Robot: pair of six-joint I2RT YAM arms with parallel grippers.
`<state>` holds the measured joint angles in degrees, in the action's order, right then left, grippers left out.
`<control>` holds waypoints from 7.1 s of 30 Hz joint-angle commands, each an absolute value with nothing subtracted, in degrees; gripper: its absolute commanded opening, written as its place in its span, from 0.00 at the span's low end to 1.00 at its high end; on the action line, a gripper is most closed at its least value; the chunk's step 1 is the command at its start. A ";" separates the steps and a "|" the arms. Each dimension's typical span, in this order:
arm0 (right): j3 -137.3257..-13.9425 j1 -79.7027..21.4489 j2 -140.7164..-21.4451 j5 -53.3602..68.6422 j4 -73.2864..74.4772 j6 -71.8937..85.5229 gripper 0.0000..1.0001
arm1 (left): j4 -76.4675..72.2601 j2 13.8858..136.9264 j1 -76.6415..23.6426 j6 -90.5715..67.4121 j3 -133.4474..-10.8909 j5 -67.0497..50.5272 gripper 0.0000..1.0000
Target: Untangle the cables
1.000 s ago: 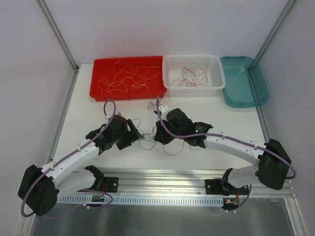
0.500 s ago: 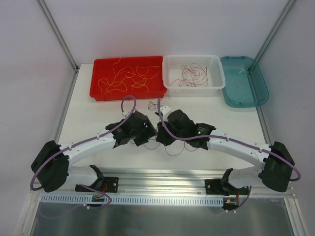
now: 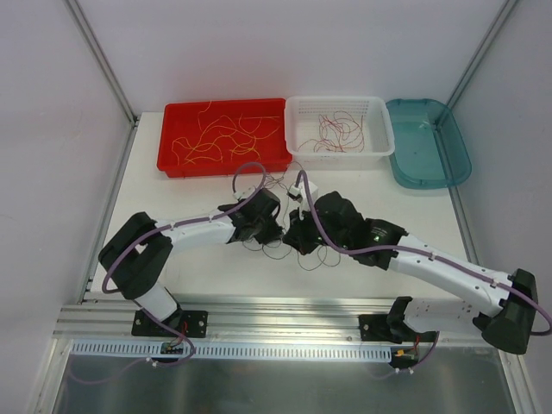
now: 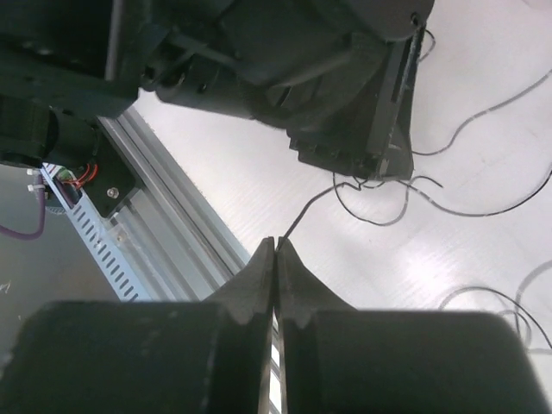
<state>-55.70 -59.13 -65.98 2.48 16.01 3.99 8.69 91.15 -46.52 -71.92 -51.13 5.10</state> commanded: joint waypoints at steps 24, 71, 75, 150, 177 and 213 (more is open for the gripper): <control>-72.96 -54.23 -39.11 -34.01 44.31 -8.70 0.01 | 11.42 84.39 -26.37 -61.18 -42.80 10.99 0.33; -35.42 -16.17 -58.89 -26.10 38.94 27.77 0.86 | 26.81 55.81 -25.40 -13.89 -51.15 19.07 0.99; -32.96 -14.68 -58.45 -26.28 35.43 31.11 0.85 | 26.72 55.37 -25.40 -13.71 -50.80 19.60 0.99; -109.26 11.16 -113.04 -11.62 9.32 11.87 0.89 | 26.89 64.69 -25.40 -13.01 -51.07 18.28 0.99; -52.04 -25.39 -51.43 -2.46 26.72 9.84 0.99 | 26.98 75.47 -25.31 -21.44 -53.96 11.25 0.95; -37.10 -43.51 -59.40 -8.44 12.93 17.75 0.85 | 26.89 75.06 -54.67 -51.68 -52.82 12.92 0.00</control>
<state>-38.11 -43.38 -57.06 -10.63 18.09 15.90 26.13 77.93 -54.68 -48.99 -54.00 11.11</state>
